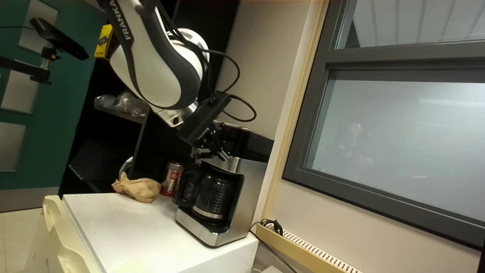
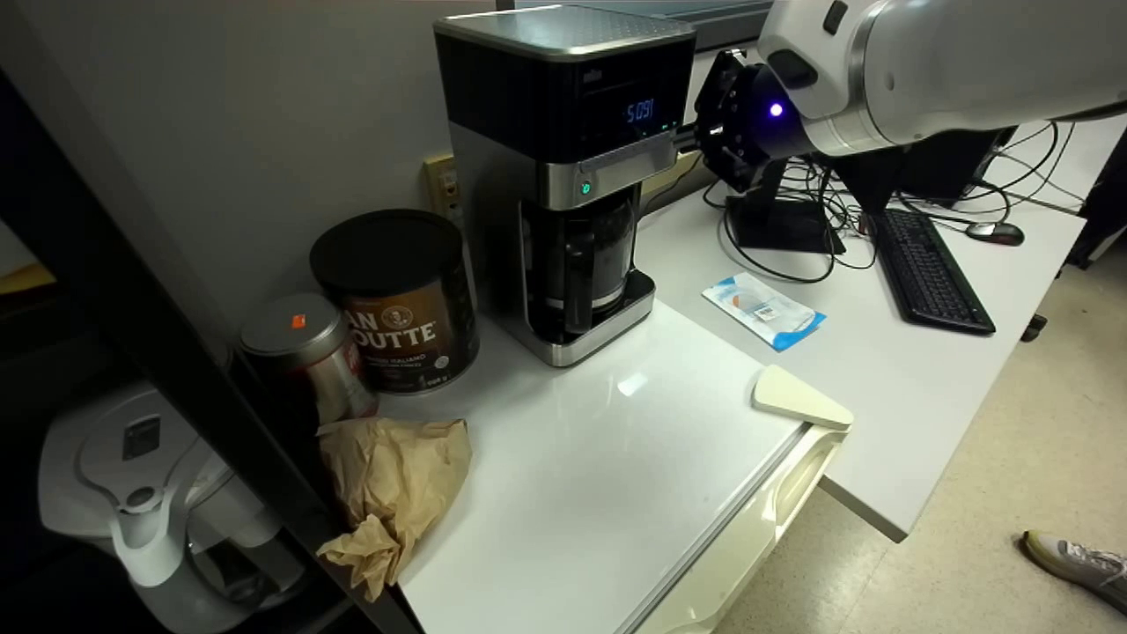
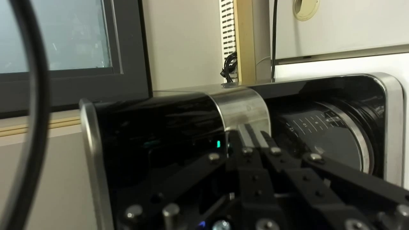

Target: Press a button on the coffee making machine

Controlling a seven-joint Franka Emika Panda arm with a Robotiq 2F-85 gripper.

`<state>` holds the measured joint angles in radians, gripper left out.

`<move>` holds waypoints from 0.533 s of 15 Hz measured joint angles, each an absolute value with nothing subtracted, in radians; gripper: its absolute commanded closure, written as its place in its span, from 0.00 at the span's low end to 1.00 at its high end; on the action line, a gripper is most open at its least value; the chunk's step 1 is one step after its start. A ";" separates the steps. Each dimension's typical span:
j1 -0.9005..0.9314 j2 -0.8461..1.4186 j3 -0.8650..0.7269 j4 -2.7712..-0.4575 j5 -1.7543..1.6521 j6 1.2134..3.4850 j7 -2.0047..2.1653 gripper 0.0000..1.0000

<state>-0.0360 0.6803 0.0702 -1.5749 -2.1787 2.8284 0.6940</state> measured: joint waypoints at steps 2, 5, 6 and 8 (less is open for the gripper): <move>-0.036 0.680 0.070 -1.573 -2.179 2.832 0.689 1.00; -0.036 0.680 0.070 -1.571 -2.179 2.838 0.684 1.00; -0.036 0.680 0.070 -1.571 -2.179 2.840 0.682 1.00; -0.036 0.679 0.070 -1.573 -2.183 2.852 0.673 1.00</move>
